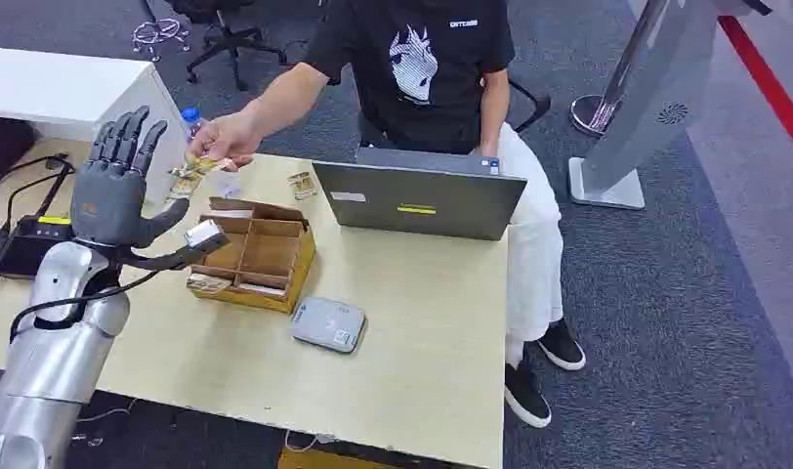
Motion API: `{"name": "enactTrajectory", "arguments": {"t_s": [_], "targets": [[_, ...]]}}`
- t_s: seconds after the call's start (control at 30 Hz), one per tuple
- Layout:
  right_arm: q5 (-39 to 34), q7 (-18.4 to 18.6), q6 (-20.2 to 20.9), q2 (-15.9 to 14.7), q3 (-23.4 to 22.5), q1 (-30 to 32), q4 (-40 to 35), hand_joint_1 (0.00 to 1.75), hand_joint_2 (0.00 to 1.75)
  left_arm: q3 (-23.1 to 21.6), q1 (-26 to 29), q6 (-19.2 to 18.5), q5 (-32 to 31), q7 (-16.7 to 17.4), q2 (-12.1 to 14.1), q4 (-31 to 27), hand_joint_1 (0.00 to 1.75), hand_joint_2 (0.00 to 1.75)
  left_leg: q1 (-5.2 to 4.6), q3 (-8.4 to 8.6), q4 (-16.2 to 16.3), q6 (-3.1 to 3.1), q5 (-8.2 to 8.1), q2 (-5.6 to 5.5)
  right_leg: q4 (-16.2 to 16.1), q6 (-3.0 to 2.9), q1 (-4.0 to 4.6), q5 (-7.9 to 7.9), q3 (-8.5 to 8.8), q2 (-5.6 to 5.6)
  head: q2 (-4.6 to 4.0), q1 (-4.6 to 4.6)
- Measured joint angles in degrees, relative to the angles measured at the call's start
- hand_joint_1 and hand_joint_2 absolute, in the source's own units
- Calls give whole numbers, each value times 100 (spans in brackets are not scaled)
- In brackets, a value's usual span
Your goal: Pass the card to the sensor for recognition and then transmit it.
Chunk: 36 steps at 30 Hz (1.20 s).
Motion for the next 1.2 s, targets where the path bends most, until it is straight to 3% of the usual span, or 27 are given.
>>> {"name": "enactTrajectory", "arguments": {"t_s": [0.03, 0.07, 0.1, 0.27, 0.57, 0.77, 1.0, 1.2], "targets": [[13, 18, -2, 0, 4, 0, 2, 0, 175, 0, -1, 59, -17, -33, 4, 33, 0, 175, 0, -1, 0, 0, 0, -1, 0, 0, 0, 0, 0, -1, 0, 7], [15, 26, -9, 2, 4, -1, 4, 0, 175, -2, 0, 83, -33, -46, 4, 50, 106, 175, 0, -1, 0, 0, 0, -3, 0, 0, 0, -1, 0, -3, 0, 0], [31, 26, -20, 2, 7, -3, 4, 0, 175, -2, 0, 100, -59, -52, 4, 74, 175, 175, 0, -2, 0, 0, 0, -3, 0, 0, 0, -1, 0, -4, 0, 4], [48, 55, -46, 9, 17, -4, 7, 0, 175, -9, 24, 190, -137, -105, -2, 142, 175, 175, 0, -3, 0, 0, 0, -2, 0, 0, 0, 0, 0, -3, 0, 4], [133, 111, -68, 26, 103, -3, 11, 0, 175, 2, 205, 695, -203, -171, -72, 149, 175, 175, 0, -5, 0, 0, 0, -3, 0, 0, 0, 0, 0, -4, 0, 4], [135, 129, -87, 46, 109, -4, 11, 0, 175, 109, 487, 1079, -280, -297, -287, -54, 175, 175, -1, -5, 0, 1, 0, -3, 0, 0, 0, 0, 0, -4, 0, 2], [111, 129, -103, 66, 109, -1, 11, 0, 175, 87, 997, 1007, -280, -568, -601, -440, 175, 175, -2, -5, 0, 1, 0, -3, -1, 0, 0, 0, -3, -4, 0, 4], [109, 118, -103, 72, 107, -2, 11, 0, 175, -325, 1190, 723, -520, -577, -734, -464, 175, 175, -2, -5, 0, 1, 0, -3, -1, 1, 0, 0, -4, -5, 0, 4]]}}
